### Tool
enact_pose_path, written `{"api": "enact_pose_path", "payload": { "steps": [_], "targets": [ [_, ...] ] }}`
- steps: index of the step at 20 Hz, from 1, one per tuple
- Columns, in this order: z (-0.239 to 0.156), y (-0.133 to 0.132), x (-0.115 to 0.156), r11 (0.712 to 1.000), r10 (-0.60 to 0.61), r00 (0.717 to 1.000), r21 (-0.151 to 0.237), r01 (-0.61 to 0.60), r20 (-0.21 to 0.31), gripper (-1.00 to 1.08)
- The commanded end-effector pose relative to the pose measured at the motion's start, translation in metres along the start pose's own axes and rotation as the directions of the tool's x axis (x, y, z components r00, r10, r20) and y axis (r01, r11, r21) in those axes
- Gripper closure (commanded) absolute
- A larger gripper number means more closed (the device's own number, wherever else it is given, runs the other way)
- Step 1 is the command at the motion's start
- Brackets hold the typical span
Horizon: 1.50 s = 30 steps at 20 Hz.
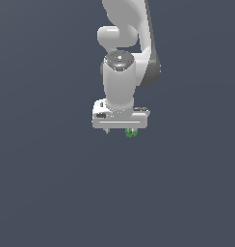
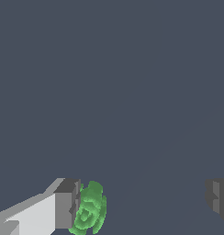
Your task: Pick up the object and move it to a goal position.
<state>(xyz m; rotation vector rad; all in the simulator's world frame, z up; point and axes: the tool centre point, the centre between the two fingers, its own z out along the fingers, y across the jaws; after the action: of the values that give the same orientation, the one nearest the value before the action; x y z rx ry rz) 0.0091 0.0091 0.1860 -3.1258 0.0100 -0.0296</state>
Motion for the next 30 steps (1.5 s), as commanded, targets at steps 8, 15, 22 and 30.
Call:
{"api": "enact_pose_path", "payload": {
  "steps": [8,15,22,30],
  "targets": [
    [-0.002,0.034,0.006,0.998,0.055,0.998,-0.009,-0.055,-0.015,-0.92],
    [-0.001,0.039,0.005,0.998,0.062,0.998,-0.010,-0.062,-0.018,-0.92],
    [0.014,0.024,-0.008,1.000,0.016,1.000,-0.013,-0.016,-0.012,-0.92],
    [0.049,-0.014,-0.045,0.995,-0.103,0.995,-0.016,0.103,0.002,-0.92]
  ]
}}
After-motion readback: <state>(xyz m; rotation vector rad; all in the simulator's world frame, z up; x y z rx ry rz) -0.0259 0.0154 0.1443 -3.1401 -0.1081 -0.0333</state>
